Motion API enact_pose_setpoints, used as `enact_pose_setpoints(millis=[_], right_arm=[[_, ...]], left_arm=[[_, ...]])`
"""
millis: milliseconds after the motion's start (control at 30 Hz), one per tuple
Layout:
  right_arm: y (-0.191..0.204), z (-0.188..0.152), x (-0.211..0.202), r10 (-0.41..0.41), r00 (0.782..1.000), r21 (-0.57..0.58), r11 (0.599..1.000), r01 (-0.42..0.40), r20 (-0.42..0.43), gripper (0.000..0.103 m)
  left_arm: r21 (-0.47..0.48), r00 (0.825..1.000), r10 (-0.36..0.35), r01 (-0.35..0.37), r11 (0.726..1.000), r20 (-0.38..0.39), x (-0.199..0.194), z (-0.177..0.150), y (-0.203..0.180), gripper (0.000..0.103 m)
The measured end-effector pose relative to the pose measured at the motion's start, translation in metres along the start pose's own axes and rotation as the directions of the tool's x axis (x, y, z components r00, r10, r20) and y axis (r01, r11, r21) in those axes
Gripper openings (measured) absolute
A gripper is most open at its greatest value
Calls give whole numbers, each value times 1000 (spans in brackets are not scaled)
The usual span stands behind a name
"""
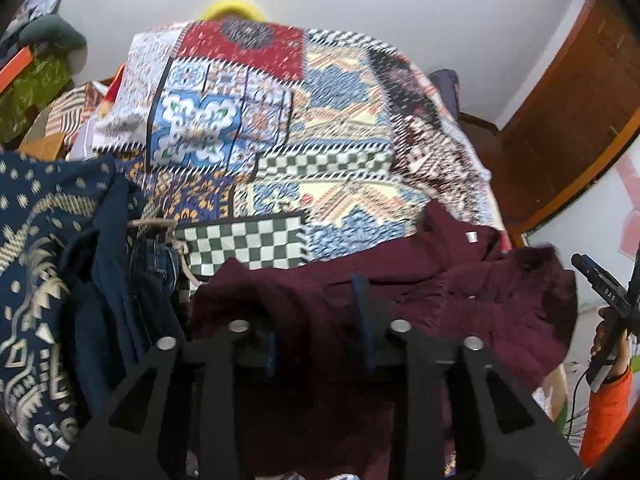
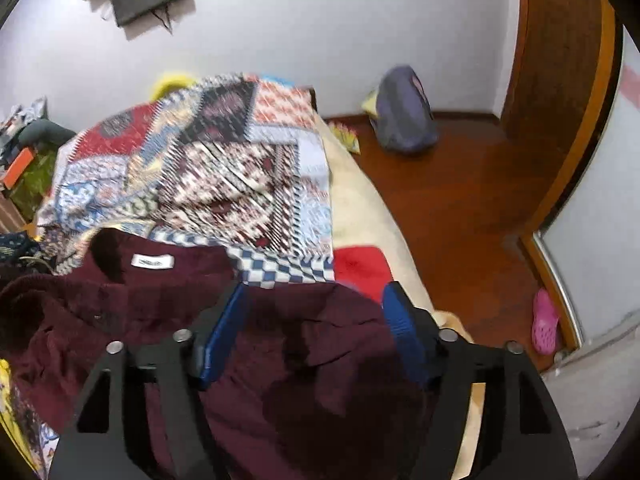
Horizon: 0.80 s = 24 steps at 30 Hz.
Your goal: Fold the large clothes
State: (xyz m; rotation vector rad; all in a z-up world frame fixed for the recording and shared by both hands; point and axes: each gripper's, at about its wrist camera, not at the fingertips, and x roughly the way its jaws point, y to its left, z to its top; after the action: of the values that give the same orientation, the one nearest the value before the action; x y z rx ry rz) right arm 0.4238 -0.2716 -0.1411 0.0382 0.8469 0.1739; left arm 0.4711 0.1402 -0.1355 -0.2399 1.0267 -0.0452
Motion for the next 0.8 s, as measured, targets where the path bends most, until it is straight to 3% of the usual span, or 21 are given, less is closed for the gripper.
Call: enact_pose_setpoints(millis=[133,167,367,500,667,800], right_arm=[[15,0,-25,79,997,-20,997,-79,8,69],[21,-3,-32,102,995,-33,994,-101,8,69],[60,-23,-34,175,984,-111,978,-177,-26,73],[85,-39,-20,204,977,-141,967,-212,-66,73],[105,-62,7,228,962,-132,960,-248,-148,73],[109,-83,29,198,959,-132,965,-227,-203,74]], left_arm=[[-1,1000,-24,24,1000,13,-20,3,-12,53],[4,999,-28,27,1000,29,-26,2,-15,54],[40,987,-8,1,999,163,-65,-5,-24,84],[121,988,9,-28,992,157,-64,-21,-40,86],[223,999,5,-17,975,53,-23,-60,-64,86],[311,996,90,-83,947,-10,24,-95,-78,86]])
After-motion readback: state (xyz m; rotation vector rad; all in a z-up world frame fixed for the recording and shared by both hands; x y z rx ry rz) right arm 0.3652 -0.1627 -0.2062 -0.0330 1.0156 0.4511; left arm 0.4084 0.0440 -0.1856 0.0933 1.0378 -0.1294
